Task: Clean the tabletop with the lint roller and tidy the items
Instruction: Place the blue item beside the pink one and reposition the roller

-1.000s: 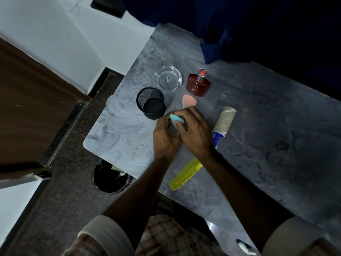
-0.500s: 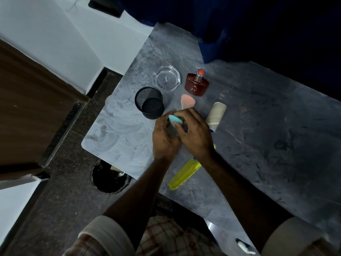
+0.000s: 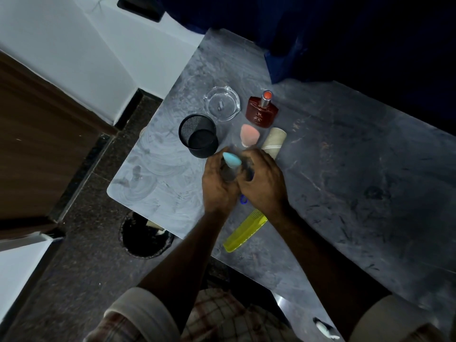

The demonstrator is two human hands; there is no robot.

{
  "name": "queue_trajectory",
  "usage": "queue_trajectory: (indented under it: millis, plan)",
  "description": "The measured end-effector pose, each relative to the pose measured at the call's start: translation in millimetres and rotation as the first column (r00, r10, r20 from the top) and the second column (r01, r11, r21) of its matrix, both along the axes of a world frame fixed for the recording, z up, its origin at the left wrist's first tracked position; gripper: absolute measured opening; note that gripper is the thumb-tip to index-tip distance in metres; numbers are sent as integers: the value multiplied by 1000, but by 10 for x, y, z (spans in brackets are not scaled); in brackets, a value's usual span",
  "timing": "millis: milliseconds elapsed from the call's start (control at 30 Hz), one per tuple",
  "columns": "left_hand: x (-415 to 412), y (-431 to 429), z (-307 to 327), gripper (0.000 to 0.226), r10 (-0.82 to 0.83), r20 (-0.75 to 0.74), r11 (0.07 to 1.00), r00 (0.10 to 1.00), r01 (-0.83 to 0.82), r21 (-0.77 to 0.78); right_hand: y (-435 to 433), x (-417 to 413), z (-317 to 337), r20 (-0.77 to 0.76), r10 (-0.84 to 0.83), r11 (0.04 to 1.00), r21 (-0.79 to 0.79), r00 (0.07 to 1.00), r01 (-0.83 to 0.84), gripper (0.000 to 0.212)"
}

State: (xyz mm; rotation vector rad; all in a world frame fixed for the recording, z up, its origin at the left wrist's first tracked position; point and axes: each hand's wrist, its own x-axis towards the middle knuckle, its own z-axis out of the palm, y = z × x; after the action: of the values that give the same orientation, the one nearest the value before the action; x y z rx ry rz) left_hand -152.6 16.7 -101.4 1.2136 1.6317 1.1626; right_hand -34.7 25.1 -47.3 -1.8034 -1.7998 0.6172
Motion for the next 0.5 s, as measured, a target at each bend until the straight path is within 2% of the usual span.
queue_trajectory:
  millis: [267, 500]
  plan:
    - [14, 23, -84, 64, 28, -20, 1000, 999, -28, -8, -75, 12, -45, 49, -85, 991, -95, 995, 89, 33]
    - [34, 38, -160, 60, 1, -38, 1000, 999, 0, 22, -122, 28, -7, 60, -86, 991, -98, 994, 92, 35]
